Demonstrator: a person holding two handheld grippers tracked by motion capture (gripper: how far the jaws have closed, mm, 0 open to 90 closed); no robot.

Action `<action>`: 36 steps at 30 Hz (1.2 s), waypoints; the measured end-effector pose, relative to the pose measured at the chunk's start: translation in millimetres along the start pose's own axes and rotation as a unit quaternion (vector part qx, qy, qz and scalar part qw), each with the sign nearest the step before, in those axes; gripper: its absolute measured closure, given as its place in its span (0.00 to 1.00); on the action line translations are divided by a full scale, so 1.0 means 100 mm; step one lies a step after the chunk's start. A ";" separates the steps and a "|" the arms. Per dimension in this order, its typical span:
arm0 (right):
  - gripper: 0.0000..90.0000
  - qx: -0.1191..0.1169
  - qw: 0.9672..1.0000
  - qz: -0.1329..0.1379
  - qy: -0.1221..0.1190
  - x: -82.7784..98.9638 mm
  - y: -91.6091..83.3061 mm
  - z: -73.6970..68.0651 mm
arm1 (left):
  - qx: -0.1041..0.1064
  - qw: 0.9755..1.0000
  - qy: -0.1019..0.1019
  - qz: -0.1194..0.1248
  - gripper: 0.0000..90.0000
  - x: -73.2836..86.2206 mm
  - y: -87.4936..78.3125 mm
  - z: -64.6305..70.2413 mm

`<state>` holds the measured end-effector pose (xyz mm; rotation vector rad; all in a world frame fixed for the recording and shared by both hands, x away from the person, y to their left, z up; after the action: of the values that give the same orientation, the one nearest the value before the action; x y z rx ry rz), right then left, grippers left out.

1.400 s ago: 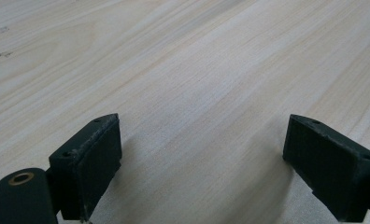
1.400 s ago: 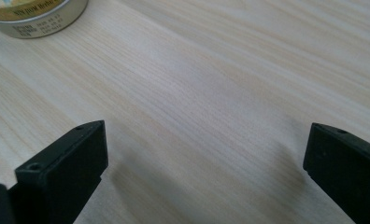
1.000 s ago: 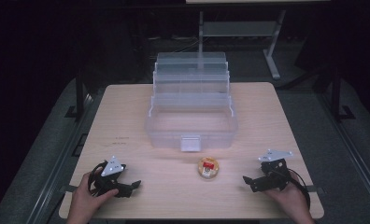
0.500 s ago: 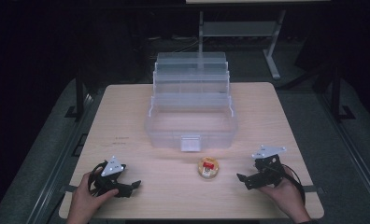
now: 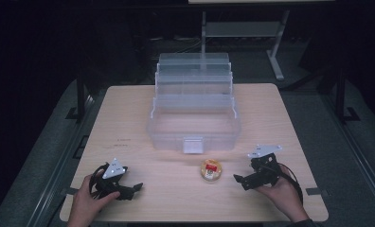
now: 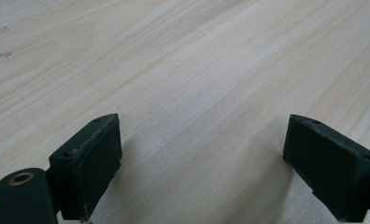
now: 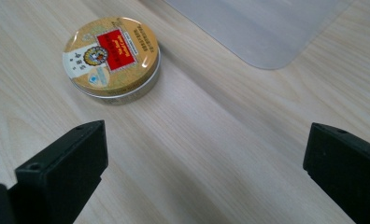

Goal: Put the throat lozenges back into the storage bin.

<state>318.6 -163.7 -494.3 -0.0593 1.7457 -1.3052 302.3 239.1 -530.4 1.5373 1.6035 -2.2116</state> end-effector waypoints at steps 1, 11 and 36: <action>0.00 -0.001 1.000 -0.001 0.000 -0.01 0.01 -0.01 | 0.000 1.000 0.000 0.000 0.12 0.00 0.00 0.00; 0.00 -0.019 1.000 -0.007 -0.013 -0.14 0.12 -0.15 | 0.000 1.000 0.000 0.000 0.12 0.00 0.00 0.00; 0.02 -0.058 0.997 -0.024 -0.053 -0.47 0.54 -0.55 | 0.000 1.000 0.000 -0.001 0.12 0.00 0.00 0.00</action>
<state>332.7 -75.1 -505.8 -0.2340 1.7377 -1.2129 302.1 239.2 -530.3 1.5360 1.6062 -2.2136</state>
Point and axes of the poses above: each handheld gripper's, and its own axes: y roughly forward along the jaws, x roughly out of its underside, z roughly to its right, the point moved 8 cm from there along y, roughly forward along the jaws, and after that the axes turned 2 degrees about -z, right-handed, at the moved point
